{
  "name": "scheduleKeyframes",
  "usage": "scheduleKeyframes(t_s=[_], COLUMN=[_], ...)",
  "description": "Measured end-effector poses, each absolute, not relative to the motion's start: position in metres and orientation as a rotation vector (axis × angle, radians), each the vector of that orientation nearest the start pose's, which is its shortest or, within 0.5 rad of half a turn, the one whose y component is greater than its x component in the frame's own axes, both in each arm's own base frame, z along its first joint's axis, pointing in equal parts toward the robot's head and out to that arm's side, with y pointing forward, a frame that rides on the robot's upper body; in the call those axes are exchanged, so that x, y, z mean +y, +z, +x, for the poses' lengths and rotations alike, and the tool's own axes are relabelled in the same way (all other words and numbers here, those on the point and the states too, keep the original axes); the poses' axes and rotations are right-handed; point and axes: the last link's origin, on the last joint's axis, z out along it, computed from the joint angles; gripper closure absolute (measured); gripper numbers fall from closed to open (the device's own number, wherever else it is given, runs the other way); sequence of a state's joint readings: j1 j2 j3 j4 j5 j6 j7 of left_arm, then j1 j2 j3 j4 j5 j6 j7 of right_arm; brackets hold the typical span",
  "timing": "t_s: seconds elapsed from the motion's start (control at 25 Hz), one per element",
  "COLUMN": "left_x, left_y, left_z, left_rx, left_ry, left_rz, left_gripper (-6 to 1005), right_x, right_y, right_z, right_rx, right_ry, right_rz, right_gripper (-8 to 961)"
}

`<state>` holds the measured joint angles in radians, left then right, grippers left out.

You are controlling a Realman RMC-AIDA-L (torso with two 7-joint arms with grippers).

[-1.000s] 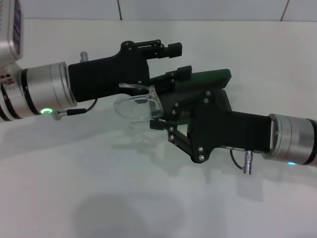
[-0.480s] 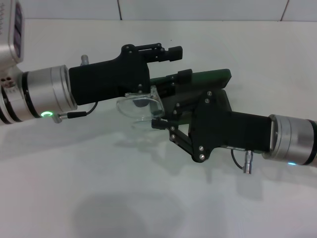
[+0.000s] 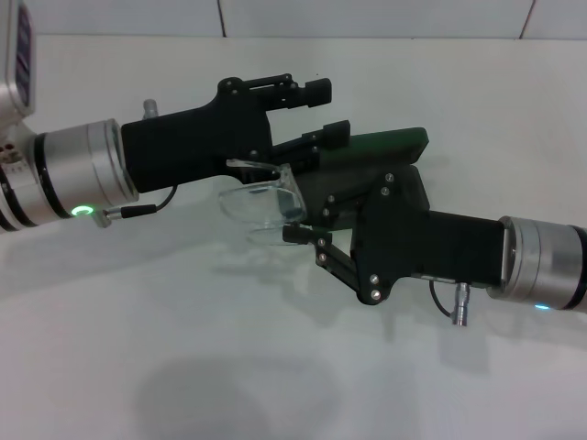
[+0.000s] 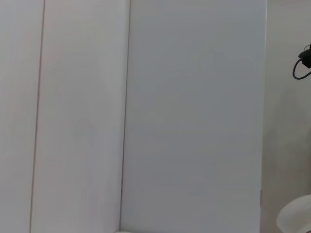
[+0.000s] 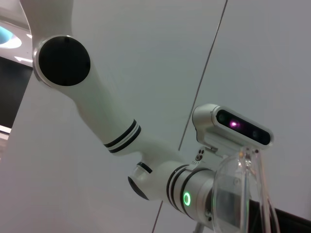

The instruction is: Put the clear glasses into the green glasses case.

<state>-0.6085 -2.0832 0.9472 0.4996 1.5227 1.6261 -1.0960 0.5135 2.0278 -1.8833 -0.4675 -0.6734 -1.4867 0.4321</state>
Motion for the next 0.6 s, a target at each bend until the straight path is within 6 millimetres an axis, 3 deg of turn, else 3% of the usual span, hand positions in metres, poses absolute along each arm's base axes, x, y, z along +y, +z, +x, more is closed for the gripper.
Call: scheduleKeyframes(t_s=[0.6], left_x=[0.3350], left_y=[-0.0207], left_z=[-0.1899], left_rx=[-0.184], left_ry=[-1.162], left_rz=[-2.715], left_gripper=[484], right_x=[0.2921], right_y=[-0.0704], right_z=[0.1797], right_rx=[-0.405], right_ry=[1.166], right_rz=[-2.547], right_gripper=[881])
